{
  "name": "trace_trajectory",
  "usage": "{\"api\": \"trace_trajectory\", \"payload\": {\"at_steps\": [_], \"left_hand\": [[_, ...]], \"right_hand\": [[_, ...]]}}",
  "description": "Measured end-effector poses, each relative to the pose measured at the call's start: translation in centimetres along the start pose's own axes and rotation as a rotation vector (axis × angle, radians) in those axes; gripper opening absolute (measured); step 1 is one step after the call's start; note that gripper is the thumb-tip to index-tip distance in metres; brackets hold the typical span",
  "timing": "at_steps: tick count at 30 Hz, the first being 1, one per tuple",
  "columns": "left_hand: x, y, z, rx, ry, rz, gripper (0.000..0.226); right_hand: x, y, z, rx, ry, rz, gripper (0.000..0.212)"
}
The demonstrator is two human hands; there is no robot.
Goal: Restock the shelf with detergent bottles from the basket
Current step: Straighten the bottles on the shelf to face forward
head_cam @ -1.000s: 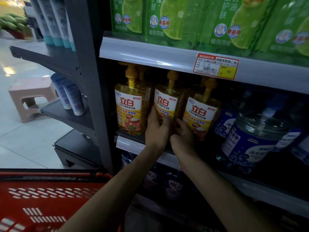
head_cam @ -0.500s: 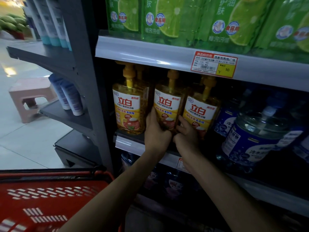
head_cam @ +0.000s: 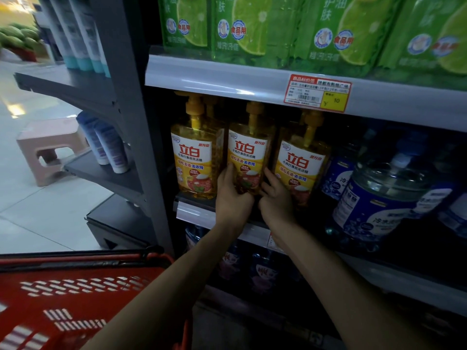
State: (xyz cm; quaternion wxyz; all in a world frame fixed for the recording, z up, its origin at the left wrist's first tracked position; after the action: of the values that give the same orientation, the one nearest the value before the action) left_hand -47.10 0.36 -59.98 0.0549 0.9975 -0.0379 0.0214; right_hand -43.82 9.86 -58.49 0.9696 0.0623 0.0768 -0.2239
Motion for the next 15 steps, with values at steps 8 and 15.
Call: {"api": "trace_trajectory", "payload": {"at_steps": [8, 15], "left_hand": [[-0.36, 0.01, 0.52, 0.01, 0.02, 0.047, 0.093], [-0.11, 0.21, 0.7, -0.03, 0.05, 0.063, 0.086]], "right_hand": [[-0.08, -0.22, 0.16, -0.034, 0.014, 0.025, 0.081], [0.15, -0.46, 0.34, 0.023, 0.006, 0.045, 0.073]]}}
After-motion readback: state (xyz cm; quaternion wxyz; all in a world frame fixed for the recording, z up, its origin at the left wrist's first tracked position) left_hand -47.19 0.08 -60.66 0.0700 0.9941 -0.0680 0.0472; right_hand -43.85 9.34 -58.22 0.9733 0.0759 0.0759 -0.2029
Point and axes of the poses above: each hand's wrist, its own x-axis away from the middle knuckle, its own y-axis out of the back of the hand, z = x × y, the point moved 2 cm from there along -x, towards the middle knuckle, and after that the axes turned 13 degrees about y, right-handed, at the moved point
